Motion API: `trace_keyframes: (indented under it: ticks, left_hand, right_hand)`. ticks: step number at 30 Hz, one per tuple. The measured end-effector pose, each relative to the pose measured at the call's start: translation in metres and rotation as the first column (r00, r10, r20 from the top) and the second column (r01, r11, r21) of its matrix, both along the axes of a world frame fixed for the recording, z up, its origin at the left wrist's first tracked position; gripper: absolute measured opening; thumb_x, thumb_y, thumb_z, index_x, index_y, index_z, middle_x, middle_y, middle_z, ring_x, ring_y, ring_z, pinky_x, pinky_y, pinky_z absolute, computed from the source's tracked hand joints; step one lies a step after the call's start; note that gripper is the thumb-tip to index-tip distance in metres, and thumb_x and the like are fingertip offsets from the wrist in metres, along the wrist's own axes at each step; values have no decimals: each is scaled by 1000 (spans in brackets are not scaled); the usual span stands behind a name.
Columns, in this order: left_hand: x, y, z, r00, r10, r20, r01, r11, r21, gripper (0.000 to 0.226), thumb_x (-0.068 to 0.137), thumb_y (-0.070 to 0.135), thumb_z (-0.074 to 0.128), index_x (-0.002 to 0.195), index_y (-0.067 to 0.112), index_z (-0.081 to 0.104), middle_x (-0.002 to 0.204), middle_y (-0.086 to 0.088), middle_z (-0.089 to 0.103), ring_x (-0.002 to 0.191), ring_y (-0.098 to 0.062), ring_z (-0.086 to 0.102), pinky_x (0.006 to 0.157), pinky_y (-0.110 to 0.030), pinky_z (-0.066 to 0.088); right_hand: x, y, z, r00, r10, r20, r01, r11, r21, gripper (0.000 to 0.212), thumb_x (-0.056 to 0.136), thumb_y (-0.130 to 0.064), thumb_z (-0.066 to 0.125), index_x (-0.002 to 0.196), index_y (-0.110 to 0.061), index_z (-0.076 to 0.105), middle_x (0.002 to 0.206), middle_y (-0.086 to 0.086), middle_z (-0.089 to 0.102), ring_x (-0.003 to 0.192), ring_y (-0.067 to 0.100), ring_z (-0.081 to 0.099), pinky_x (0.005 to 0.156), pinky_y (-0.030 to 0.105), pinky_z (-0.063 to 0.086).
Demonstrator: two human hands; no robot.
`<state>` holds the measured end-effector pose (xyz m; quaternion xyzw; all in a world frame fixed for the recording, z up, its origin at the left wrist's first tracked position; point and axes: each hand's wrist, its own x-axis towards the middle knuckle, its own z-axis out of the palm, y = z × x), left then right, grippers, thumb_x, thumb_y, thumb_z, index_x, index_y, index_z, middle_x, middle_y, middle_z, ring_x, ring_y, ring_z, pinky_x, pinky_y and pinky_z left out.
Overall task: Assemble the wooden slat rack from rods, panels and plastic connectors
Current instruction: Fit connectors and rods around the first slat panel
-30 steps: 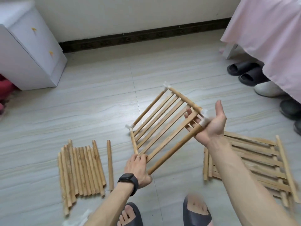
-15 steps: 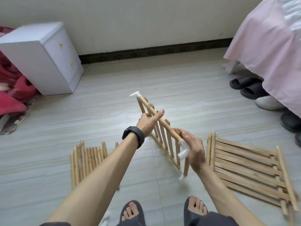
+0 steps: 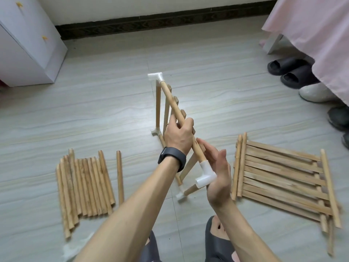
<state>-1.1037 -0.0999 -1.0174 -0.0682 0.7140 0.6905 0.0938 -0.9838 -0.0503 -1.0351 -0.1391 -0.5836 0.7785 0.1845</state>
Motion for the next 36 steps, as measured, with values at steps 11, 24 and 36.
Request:
trace_keyframes:
  ticks: [11,24,36]
  left_hand:
    - [5,-4,3,996,83,23,-84,994,74,18,86,15,54,99,24,62,65,0,54,57,-20,52,62,-48,56]
    - [5,-2,0,994,106,19,-106,993,41,24,79,28,54,101,31,63,54,8,57,54,-17,55,74,-56,56]
    - [-16,1,-23,973,-217,-84,195,958,-209,57,84,64,50,135,37,47,85,11,70,85,-8,67,81,-39,54]
  right_hand:
    - [-10,-5,6,992,-125,25,123,990,70,46,106,-31,30,107,-13,72,109,8,75,110,23,69,90,26,50]
    - [-16,-8,5,981,-183,66,185,982,-28,36,96,-18,41,93,-10,76,90,2,75,91,14,68,80,22,49]
    - [-32,27,1,969,-187,163,218,955,-200,40,86,-26,47,100,-5,77,102,16,76,102,23,71,77,25,51]
